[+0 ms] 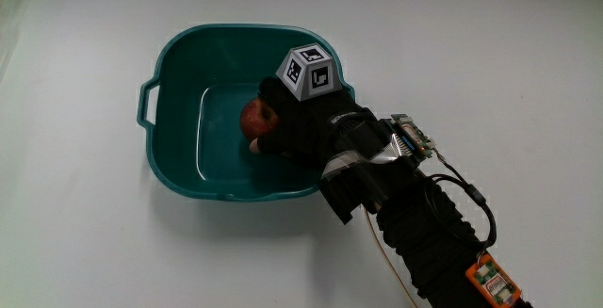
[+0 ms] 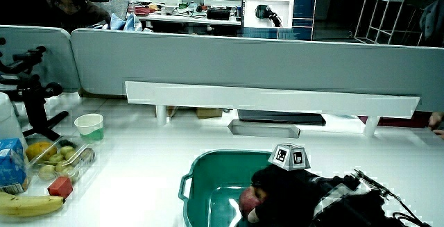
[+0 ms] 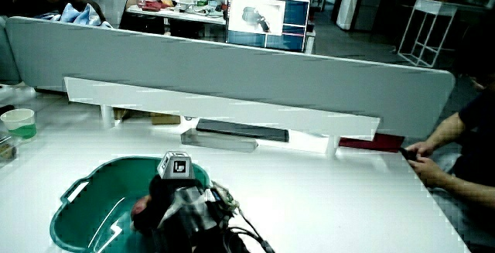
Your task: Place apple into plate
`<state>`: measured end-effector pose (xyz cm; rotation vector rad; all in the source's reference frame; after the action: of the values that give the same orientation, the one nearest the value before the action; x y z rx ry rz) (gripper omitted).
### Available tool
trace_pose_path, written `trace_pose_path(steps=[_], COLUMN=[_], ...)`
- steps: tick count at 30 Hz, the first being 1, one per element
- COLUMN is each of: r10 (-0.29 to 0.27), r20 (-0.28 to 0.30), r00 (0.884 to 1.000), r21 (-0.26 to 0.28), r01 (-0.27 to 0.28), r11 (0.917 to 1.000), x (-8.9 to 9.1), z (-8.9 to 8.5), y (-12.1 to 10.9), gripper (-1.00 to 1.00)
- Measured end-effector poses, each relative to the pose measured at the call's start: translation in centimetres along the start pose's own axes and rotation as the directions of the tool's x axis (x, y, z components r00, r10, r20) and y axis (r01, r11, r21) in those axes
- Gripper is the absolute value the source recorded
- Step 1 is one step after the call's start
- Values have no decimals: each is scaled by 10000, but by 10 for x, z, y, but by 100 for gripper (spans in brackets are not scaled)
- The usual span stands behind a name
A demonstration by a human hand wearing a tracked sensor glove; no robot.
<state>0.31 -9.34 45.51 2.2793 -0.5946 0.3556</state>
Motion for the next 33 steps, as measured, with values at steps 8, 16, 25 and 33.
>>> trace_pose_path(steps=[8,16,25,33], r10=[-96,-334,-760,1418], r20=[-214,-555,-159,-303], r00=[9997,9979,9970,9894], r21=[-136,-709,-548,-426], r01=[93,294,751,-1430], r11=[9999,9971,9957,9888], x=[3,6,-4,-71], z=[-5,-8,-7,10], y=[3,7,-6,-60], gripper=[0,0,-47,-94])
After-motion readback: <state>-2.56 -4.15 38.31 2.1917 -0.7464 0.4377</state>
